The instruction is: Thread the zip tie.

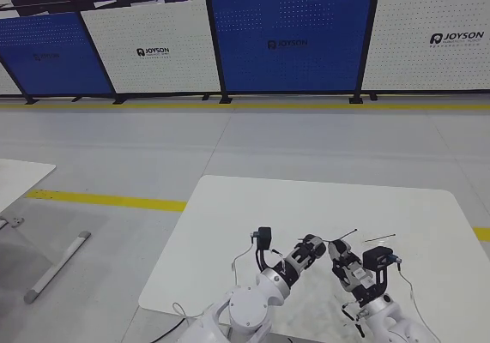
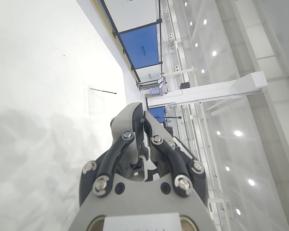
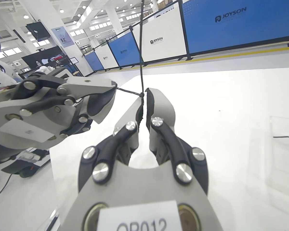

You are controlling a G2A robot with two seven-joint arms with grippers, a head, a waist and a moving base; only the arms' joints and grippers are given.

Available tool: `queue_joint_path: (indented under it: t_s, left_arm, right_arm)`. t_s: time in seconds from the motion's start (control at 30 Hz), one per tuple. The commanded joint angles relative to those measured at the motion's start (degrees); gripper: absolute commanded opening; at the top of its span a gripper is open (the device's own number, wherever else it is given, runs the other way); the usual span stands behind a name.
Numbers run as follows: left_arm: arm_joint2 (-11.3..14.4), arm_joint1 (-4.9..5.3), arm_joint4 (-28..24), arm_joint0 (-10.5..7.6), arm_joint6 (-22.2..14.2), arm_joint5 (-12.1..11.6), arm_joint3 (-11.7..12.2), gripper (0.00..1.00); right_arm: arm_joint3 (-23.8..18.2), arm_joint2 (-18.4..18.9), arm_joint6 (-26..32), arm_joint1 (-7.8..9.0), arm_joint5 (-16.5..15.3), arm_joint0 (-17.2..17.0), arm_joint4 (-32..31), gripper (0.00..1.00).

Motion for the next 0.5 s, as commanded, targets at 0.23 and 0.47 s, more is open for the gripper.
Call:
queue_joint_path:
  t_s: [0.23,0.47]
  left_arm:
    - [0.0,0.08,0.2,0.28,-0.3,-0.2,-0.2,0.00]
    - [0.1,0.11,0.4,0.39,-0.4,-0.3,-0.1,0.00]
  right_arm:
    - [0.2,-0.2,0.6,0.00,0.0,0.2,-0.1,0.24]
    - [0.1,-0.3,0.6,0.00,0.3,0.1,-0.2,0.15]
